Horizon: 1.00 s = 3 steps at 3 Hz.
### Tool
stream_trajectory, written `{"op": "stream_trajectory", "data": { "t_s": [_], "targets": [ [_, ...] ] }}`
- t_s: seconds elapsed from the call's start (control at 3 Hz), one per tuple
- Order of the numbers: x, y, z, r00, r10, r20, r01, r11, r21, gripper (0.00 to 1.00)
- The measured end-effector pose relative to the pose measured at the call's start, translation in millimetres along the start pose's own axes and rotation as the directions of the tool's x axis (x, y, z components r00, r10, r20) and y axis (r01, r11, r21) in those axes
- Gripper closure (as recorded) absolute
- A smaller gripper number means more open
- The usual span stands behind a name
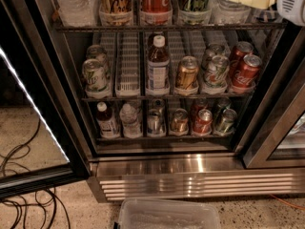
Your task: Pick water bottle from top shelf of fridge
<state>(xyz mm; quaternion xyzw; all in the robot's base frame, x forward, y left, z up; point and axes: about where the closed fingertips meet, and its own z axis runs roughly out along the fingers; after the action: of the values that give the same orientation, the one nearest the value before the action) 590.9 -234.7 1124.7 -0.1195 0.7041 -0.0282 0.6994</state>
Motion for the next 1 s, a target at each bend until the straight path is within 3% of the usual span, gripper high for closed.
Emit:
{"op": "stream_trajectory", "data": {
  "t_s": [0.33, 1.0],
  "targets": [
    [-9, -1, -2, 1.000, -0.002, 0.024, 0.002, 1.0000, 0.006, 0.00],
    [-8, 18, -4, 1.000, 0.016, 0.021, -0.016, 0.9997, -0.017, 0.19]
  ]
}}
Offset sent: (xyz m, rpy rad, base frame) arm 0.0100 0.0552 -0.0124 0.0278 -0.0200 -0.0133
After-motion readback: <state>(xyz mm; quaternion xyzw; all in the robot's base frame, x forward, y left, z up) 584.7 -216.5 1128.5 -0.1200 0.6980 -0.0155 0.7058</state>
